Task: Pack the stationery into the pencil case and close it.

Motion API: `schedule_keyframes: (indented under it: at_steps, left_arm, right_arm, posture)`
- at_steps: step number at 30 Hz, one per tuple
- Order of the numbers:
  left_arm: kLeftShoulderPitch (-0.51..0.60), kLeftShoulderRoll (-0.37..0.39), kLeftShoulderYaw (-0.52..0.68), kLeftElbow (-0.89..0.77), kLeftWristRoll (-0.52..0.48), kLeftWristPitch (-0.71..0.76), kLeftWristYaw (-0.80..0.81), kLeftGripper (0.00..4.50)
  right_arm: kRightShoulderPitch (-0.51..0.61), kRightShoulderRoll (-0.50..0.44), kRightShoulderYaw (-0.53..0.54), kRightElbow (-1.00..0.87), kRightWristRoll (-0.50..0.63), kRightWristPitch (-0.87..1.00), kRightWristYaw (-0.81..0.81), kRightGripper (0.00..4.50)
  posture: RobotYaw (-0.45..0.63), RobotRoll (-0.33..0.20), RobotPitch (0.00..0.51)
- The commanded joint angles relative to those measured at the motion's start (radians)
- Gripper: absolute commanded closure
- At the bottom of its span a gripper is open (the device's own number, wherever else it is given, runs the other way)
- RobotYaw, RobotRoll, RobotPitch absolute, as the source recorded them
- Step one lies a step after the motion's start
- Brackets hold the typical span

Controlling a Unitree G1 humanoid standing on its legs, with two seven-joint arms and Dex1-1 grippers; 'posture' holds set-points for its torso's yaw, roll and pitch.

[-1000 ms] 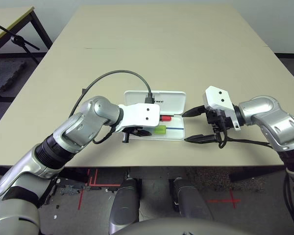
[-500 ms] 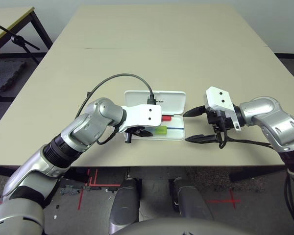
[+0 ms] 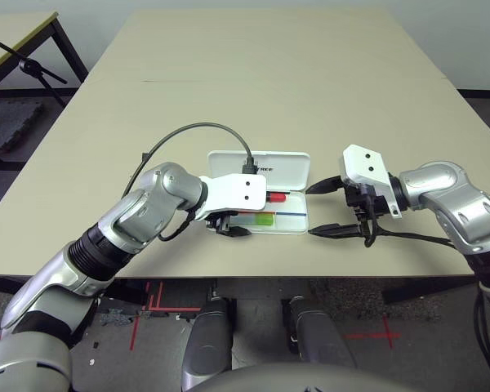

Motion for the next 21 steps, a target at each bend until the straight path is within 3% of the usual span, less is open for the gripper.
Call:
schedule_keyframes:
  at_steps: [1,7,11,17,21]
  left_arm:
    - [0.014,0.020,0.055,-0.056,-0.045,-0.007,-0.027,0.02]
    - [0.044,0.077,0.185,-0.143,-0.161,-0.012,-0.070,0.02]
    - [0.070,0.108,0.256,-0.172,-0.207,-0.027,-0.070,0.02]
    - [0.113,0.131,0.332,-0.216,-0.278,-0.048,-0.068,0.02]
    - [0.117,0.134,0.338,-0.214,-0.286,-0.053,-0.054,0.02]
  right_arm:
    - [0.002,-0.004,0.000,-0.012,-0.003,-0.002,0.002,0.00]
    - [0.020,-0.032,-0.014,-0.018,0.003,0.007,0.010,0.00]
    - [0.042,-0.077,-0.043,-0.056,0.007,0.183,-0.072,0.00]
    - [0.119,-0.113,-0.213,-0.162,0.140,0.394,-0.153,0.00]
    - [0.131,-0.088,-0.306,-0.204,0.196,0.512,-0.255,0.00]
  posture:
    - [-0.03,0.000,0.103]
    - [-0.02,0.000,0.101]
    - [-0.02,0.000,0.103]
    - [-0.01,0.000,0.108]
    - [-0.03,0.000,0.110]
